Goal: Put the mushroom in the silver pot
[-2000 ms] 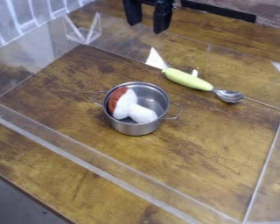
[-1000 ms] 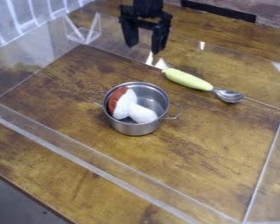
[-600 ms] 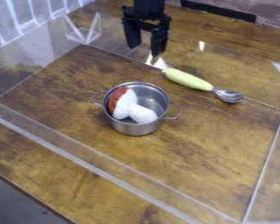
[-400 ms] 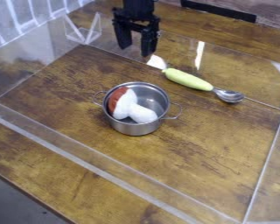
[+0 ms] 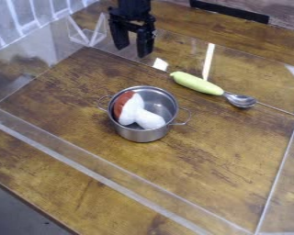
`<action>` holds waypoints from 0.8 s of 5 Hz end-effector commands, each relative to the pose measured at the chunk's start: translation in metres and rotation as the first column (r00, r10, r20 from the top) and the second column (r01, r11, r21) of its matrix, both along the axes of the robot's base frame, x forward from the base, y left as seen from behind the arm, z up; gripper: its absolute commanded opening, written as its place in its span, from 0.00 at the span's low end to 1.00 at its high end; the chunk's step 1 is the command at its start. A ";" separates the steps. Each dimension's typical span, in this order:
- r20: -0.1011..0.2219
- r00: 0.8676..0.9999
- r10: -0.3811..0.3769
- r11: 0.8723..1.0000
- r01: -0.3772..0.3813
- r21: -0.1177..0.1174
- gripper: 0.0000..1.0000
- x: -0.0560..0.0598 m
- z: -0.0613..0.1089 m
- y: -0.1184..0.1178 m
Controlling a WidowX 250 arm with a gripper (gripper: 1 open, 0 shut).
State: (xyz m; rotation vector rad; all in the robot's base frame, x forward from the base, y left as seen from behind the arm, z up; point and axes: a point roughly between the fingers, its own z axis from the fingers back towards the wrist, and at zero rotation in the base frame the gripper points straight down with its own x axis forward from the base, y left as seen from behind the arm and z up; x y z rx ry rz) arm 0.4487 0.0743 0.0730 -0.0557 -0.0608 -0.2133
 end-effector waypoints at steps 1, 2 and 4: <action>0.119 0.990 -0.074 0.997 0.072 0.025 1.00 0.010 0.054 -0.013; 0.118 0.992 -0.047 0.999 0.045 0.024 1.00 0.010 0.051 -0.019; 0.127 0.991 -0.033 0.999 0.029 0.029 1.00 0.007 0.051 -0.031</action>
